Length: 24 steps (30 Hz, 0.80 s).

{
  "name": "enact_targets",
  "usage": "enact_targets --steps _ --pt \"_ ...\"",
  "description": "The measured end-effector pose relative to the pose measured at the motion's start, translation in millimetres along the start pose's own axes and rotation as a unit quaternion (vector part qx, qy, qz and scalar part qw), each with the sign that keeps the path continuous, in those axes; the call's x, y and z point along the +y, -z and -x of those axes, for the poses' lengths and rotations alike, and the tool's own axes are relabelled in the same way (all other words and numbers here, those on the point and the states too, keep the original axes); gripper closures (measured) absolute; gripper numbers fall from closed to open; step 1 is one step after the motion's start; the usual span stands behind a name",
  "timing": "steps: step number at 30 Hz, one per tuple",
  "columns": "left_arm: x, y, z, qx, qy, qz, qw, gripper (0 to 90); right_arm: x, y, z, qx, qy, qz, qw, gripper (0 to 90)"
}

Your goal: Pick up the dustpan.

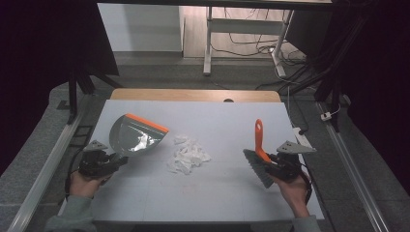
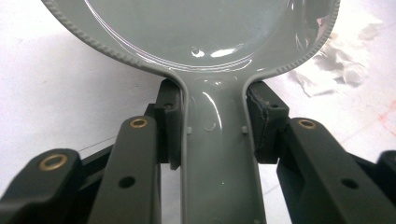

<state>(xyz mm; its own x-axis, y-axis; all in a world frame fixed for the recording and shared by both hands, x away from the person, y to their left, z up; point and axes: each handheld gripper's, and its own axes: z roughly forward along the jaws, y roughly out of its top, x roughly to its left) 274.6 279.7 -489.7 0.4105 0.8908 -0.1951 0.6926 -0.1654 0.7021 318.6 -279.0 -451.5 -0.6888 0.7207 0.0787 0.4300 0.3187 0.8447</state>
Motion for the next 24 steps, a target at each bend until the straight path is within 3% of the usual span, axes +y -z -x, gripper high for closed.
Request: enact_targets --steps 11,24 --pt "-6.9 16.9 -2.2 -0.015 -0.031 -0.005 0.9994 61.5 4.6 -3.6 0.8 0.001 -0.008 0.008 0.9999 70.2" --pt "-12.8 32.0 -2.9 -0.029 -0.046 -0.003 0.9985 61.4 20.1 -14.5 2.9 0.005 -0.016 0.023 0.9996 70.2"
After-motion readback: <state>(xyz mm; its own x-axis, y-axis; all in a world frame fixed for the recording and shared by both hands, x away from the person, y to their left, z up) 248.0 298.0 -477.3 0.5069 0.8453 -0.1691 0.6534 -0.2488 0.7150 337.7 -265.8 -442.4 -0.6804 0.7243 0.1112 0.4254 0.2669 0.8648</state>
